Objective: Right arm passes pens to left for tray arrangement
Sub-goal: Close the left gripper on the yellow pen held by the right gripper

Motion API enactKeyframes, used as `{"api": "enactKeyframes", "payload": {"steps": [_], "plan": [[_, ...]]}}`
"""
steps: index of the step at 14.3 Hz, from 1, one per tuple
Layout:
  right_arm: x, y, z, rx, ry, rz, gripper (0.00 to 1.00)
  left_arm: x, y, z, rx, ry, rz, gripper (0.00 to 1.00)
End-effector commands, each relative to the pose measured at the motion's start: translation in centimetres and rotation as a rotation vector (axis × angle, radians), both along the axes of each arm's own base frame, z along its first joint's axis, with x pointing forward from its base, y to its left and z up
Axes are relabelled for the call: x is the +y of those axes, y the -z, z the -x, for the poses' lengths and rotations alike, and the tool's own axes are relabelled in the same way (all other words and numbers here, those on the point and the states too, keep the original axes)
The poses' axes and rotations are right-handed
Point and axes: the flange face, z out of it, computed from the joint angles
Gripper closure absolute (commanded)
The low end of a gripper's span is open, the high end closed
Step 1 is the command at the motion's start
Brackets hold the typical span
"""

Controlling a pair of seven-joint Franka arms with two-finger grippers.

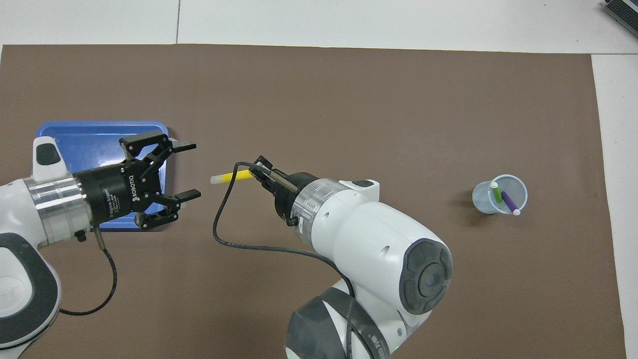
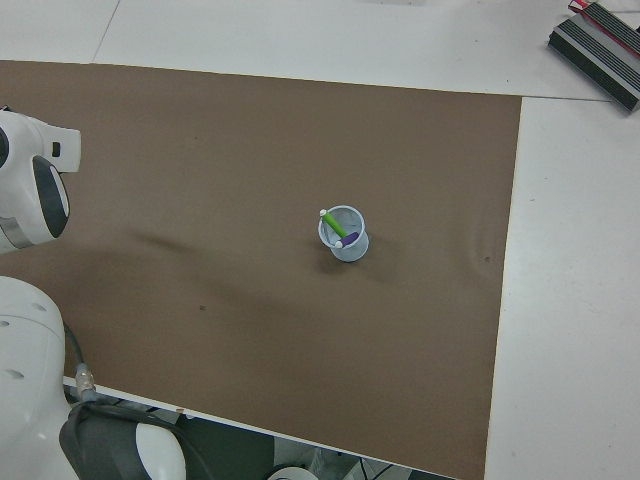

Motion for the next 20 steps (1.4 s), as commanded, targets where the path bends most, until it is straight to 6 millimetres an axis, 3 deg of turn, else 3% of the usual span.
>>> {"api": "enactKeyframes", "payload": {"steps": [1,5,12,15,20], "plan": [[-0.4,0.2,-0.2,0.008,0.019,-0.018,1.0,-0.9,0.8,1.1,0.05,-0.069,0.025,0.06],[-0.5,0.2,-0.3,0.008,0.021,-0.018,1.0,-4.0,2.2,2.5,0.043,-0.096,-0.001,0.06],[-0.6,0.2,-0.3,0.01,0.022,-0.019,1.0,-5.7,3.1,2.4,0.046,-0.122,-0.01,0.11],[-0.7,0.2,-0.5,0.01,0.025,-0.019,1.0,-8.3,4.6,2.7,0.028,-0.15,-0.022,0.12],[-0.8,0.3,-0.6,0.011,0.027,-0.018,1.0,-8.8,3.9,2.6,0.04,-0.115,-0.005,0.17]]}}
